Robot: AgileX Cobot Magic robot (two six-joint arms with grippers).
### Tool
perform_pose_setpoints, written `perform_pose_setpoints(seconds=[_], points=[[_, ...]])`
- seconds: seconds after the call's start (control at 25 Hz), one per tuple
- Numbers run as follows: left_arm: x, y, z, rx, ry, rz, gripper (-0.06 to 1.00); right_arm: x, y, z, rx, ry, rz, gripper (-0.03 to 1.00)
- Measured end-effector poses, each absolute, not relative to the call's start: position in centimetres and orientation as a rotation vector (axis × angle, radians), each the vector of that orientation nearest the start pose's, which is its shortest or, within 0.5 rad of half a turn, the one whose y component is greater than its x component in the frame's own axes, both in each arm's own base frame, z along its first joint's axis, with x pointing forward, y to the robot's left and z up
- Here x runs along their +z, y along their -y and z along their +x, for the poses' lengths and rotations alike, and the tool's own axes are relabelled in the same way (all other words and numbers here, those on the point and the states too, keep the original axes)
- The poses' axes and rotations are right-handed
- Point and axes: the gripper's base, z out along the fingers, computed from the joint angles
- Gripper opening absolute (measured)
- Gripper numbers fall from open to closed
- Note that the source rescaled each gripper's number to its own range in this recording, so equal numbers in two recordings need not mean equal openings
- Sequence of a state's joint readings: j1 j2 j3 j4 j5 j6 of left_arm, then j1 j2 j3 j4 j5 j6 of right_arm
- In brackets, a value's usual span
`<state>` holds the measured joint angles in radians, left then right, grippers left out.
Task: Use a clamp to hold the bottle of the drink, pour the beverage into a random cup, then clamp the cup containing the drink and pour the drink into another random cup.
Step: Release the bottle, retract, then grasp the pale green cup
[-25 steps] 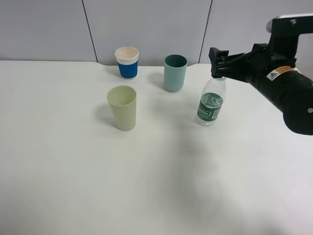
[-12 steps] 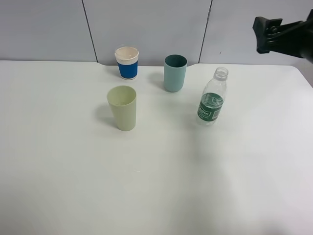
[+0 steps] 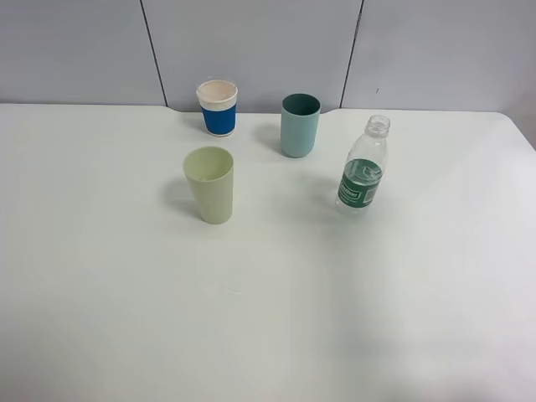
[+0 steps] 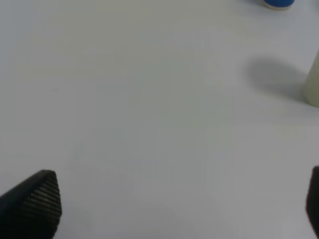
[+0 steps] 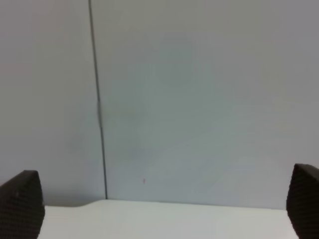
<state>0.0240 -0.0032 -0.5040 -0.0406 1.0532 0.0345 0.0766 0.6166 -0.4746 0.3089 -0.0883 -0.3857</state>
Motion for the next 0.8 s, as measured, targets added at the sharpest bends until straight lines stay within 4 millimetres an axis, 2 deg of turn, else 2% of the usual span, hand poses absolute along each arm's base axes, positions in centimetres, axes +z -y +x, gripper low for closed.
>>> perform_pose_setpoints(seconds=[0.2,0.44,0.64,0.8], points=[[27.9,0.3,-0.5,-0.012,-2.029,0.013,1.00,34.1,-0.8,8.6,-0.015,-1.451,-0.152,0.93],[27.9,0.3,-0.5,-0.012,-2.029,0.013,1.00,33.0,-0.9,3.8,-0.050,-1.479,-0.252,0.93],[27.9,0.3,-0.5,-0.012,-2.029,0.013,1.00,31.8,-0.5,1.2,-0.052,-1.522,-0.233,0.93],[27.9,0.3,-0.5,-0.012,-2.029,0.013,1.00,30.9,-0.1,0.7,-0.054,-1.637,-0.196,0.93]])
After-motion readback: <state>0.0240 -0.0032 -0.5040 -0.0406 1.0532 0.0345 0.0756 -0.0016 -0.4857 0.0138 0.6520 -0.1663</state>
